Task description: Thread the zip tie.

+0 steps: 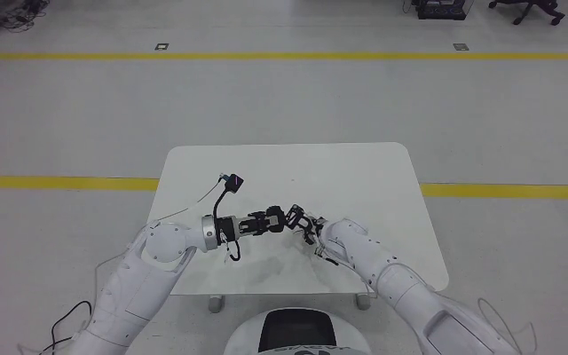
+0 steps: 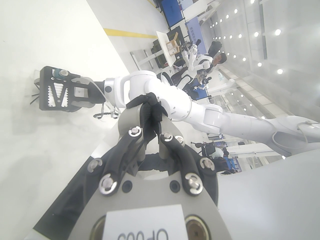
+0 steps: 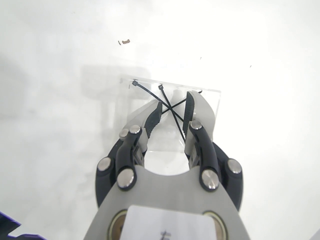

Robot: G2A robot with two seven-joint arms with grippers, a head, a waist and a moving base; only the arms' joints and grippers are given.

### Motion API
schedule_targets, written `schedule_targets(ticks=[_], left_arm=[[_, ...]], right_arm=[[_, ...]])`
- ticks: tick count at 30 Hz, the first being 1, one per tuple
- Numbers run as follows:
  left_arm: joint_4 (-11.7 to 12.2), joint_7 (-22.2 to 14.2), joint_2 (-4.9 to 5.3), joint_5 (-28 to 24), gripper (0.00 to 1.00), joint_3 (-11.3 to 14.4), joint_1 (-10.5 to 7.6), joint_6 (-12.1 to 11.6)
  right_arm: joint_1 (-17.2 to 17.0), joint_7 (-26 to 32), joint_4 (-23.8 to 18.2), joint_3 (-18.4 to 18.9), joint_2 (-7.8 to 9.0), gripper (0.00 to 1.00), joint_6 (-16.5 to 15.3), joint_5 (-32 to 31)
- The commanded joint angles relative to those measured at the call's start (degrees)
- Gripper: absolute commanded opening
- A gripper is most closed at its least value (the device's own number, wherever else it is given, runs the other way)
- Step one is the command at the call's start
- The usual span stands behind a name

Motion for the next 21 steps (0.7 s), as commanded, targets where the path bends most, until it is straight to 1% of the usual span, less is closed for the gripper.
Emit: schedule_targets(ticks=[1,3,4,8,11,19,21], left_arm=[[0.0,0.0,0.0,0.0,0.0,0.0,0.0,0.0],[0.0,0.0,0.0,0.0,0.0,0.0,0.0,0.0],[0.0,0.0,0.0,0.0,0.0,0.0,0.0,0.0],[0.0,0.0,0.0,0.0,0.0,0.0,0.0,0.0],[0.0,0.0,0.0,0.0,0.0,0.0,0.0,0.0],[0.0,0.0,0.0,0.0,0.0,0.0,0.0,0.0],[0.0,0.0,0.0,0.0,0.0,0.0,0.0,0.0]], right_arm=[[0.1,0.1,0.3,0.0,-0.07,0.22,-0.2,0.2],[0.3,0.4,0.5,0.0,-0.17,0.09,-0.1,0.3],[0.3,0.6,0.5,0.0,-0.22,0.0,0.0,0.3],[0.3,1.7,-0.3,0.0,-0.33,0.0,0.3,0.3],[0.0,2.9,-1.7,0.1,-0.27,0.0,0.6,-0.1],[-1.6,6.3,-6.2,1.2,0.38,0.0,0.5,-1.2],[-2.2,7.5,-7.9,1.7,0.63,0.0,0.4,-1.3]])
